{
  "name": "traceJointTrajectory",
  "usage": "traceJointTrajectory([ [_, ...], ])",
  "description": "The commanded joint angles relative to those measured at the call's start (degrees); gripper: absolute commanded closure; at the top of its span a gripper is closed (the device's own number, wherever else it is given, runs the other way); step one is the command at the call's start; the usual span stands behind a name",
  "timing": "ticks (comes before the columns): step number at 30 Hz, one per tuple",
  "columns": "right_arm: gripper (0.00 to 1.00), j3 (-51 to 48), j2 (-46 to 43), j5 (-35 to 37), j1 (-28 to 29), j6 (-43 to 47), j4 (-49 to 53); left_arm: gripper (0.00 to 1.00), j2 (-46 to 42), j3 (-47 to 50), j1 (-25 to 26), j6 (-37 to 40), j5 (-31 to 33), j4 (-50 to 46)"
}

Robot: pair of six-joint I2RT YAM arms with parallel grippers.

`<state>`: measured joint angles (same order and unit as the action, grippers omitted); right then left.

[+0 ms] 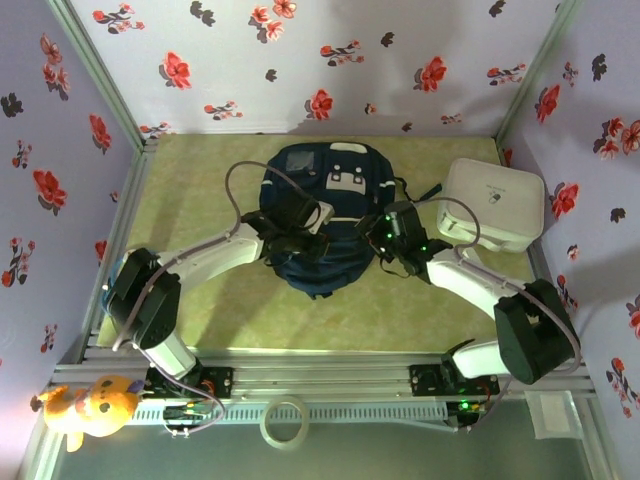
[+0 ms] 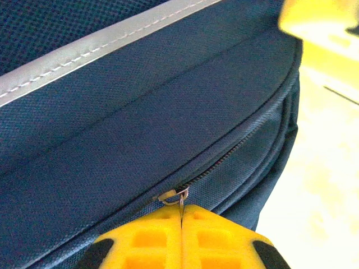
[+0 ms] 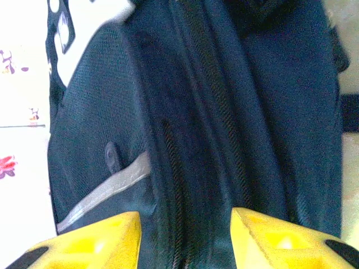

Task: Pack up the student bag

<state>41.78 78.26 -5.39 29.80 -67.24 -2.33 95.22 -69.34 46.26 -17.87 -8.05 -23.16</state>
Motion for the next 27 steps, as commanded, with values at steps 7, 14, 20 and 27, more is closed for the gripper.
traceJointTrajectory([
  [7,0.71,-0.8,-0.4,1.8,1.1,-2.4,-3.5,1.0,1.5,-3.0,1.6,-0.5,-1.6,0.3],
  [14,0.83,1.1,-1.1,5.6,1.1,0.0,0.1,1.0,0.8,-2.8,1.5,0.9,1.1,-1.7],
  [20,0.79,2.1,-0.8,5.7,1.0,0.7,1.0,1.0,0.1,-2.5,1.2,1.4,1.7,-2.2],
  [27,0.79,2.4,0.7,1.7,1.0,1.1,-1.5,1.0,0.7,-2.7,1.2,1.8,1.0,-2.0],
])
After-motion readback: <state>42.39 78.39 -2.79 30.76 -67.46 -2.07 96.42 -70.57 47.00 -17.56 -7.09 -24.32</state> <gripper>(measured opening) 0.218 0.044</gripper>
